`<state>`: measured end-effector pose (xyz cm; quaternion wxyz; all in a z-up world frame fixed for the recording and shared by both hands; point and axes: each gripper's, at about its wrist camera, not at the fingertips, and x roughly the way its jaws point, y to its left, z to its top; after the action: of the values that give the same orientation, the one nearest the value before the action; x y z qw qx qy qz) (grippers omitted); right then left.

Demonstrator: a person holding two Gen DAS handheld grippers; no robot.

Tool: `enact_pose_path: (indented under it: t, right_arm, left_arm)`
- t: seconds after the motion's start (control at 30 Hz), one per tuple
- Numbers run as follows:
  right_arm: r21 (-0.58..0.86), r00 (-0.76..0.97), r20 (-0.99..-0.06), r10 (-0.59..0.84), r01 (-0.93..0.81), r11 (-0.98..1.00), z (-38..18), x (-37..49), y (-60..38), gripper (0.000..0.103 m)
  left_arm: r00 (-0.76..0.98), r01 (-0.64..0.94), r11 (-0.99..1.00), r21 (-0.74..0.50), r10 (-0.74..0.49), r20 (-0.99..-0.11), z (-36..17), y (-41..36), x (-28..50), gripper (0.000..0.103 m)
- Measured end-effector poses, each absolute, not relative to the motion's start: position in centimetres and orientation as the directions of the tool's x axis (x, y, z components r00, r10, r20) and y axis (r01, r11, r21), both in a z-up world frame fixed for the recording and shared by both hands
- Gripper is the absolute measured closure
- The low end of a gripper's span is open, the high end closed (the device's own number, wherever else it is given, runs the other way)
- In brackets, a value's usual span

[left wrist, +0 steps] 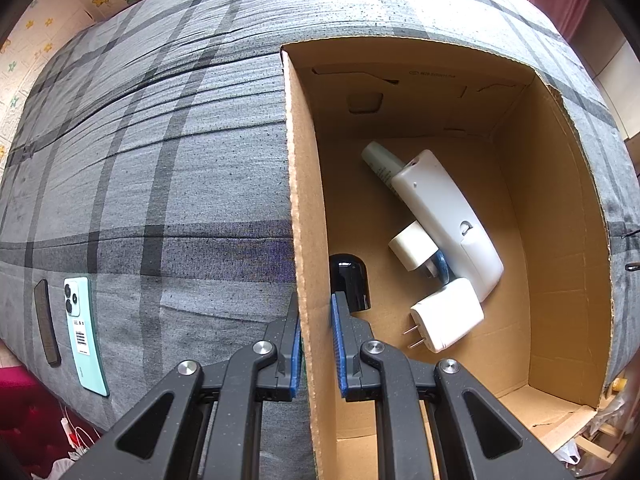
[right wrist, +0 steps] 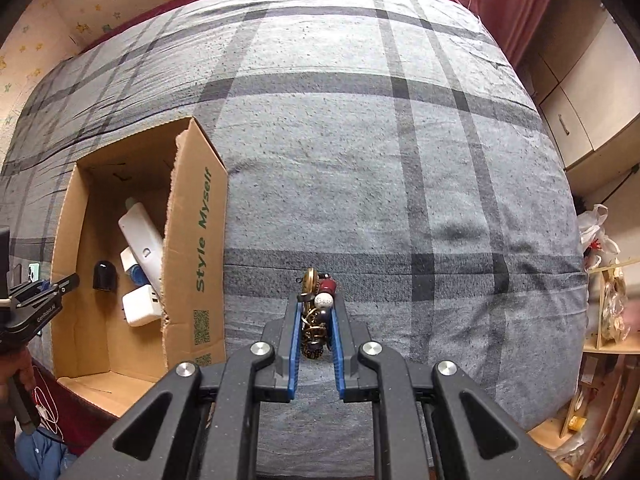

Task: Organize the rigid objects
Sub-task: 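Carry the keyring with the right gripper into the box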

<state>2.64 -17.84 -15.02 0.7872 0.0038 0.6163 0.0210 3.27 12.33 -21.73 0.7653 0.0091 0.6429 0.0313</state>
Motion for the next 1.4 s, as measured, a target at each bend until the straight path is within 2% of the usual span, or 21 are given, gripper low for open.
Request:
enact_pose_path:
  t: [0.43, 0.8, 1.4]
  right_arm:
    - [0.064, 0.302, -0.947, 0.112, -0.162, 0.985, -10.9, 4.4, -12.5, 0.090]
    - [0.103, 0.292, -0.937, 0.192, -0.295, 0.950, -9.7, 5.2, -6.9, 0.090]
    - [0.124, 0.186, -0.958, 0.217, -0.414, 0.902, -14.8, 5.8, -0.3, 0.090]
  left_arm:
    - [0.172, -0.041, 0.998, 0.048, 0.054, -0.984, -21.8, 12.5, 3.3, 0.089]
    - [0.167, -0.051, 0.998, 0.037, 0.045, -0.985, -21.9, 12.8, 3.3, 0.089]
    - [0.164, -0.063, 0.998, 0.010, 0.020, -0.986, -22.0, 13.2, 3.4, 0.089]
